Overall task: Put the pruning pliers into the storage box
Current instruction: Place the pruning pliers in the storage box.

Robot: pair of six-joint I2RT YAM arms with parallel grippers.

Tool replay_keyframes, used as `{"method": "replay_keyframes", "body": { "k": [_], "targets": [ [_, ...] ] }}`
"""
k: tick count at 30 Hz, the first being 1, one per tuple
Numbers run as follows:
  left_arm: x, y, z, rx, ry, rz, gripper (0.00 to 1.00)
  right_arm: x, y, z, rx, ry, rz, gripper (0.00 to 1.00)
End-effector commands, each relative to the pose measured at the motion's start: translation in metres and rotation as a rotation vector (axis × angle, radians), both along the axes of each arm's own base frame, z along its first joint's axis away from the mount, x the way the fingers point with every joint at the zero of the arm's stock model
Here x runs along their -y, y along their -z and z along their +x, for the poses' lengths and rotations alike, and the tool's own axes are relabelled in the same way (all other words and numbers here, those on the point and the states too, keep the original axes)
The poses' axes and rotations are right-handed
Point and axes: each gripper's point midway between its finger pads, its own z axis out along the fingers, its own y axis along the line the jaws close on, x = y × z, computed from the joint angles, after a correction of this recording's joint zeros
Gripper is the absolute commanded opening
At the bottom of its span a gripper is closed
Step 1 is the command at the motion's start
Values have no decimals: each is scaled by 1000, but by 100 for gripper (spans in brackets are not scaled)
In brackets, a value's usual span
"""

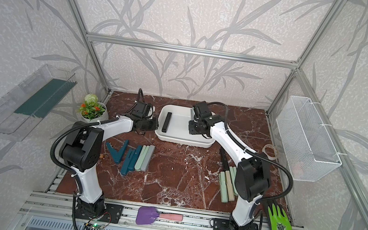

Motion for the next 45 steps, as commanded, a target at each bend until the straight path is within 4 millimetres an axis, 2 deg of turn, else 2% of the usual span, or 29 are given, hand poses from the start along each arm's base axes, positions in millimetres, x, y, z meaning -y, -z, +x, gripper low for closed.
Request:
{"method": "replay_keyframes", "body": {
  "k": [1,4,12,21,30,40,45],
  "targets": [
    [18,-10,4,19,33,-23,9,-39,-1,20,22,-36,71,14],
    [24,-15,2,20,29,-38,9,-55,16,29,-10,-17,82,14],
    [21,-17,-4,-3,-55,-25,10,-73,55,34,-46,69,104,15],
    [18,-10,-12,-12,-106,-18,10,-71,89,40,-86,183,101,17],
    [19,-12,-12,-6,-97,-16,10,-80,120,48,-145,220,99,20],
    [19,-13,-14,-3,-93,-14,10,-93,128,61,-158,242,129,23],
    [19,-12,-14,-3,-94,-21,10,-95,131,65,-151,240,133,30]
  ]
}}
